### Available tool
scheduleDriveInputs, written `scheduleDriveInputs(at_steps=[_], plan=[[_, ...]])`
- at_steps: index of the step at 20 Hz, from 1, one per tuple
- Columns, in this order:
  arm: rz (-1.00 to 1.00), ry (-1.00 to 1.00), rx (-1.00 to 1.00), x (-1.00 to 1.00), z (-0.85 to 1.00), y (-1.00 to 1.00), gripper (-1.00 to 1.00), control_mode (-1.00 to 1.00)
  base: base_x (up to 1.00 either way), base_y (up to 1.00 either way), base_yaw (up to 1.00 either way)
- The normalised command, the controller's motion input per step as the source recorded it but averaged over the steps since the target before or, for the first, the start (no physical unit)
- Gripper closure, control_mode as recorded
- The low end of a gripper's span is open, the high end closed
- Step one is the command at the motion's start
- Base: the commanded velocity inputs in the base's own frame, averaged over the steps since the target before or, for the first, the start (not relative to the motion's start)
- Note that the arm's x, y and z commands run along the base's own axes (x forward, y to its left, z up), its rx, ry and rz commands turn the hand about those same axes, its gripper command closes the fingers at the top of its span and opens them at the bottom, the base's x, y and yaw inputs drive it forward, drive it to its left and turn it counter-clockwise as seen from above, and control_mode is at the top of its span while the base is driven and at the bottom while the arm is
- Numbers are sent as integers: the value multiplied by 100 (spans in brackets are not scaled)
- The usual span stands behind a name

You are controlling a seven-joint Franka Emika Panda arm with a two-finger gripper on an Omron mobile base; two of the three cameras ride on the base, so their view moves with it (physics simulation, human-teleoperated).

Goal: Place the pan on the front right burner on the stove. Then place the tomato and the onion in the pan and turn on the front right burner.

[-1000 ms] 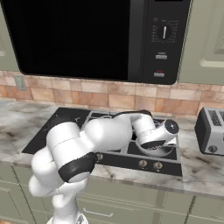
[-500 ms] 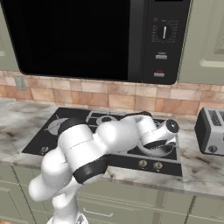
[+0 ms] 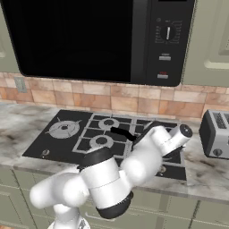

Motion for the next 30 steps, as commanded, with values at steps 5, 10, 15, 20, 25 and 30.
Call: scheduleDriveInputs(at_steps=[5,10,15,20,25,30], plan=[[5,0,-5,9,-15,0,100,-100,0,0,0],[3,0,-8,7,-20,0,100,-100,0,0,0],[1,0,-10,-1,-11,0,-100,-100,0,0,0],[0,-7,-2,-27,0,0,-100,-100,0,0,0],[0,-10,0,-19,7,0,-100,-100,0,0,0],[0,-11,0,-1,22,0,-100,-100,0,0,0]])
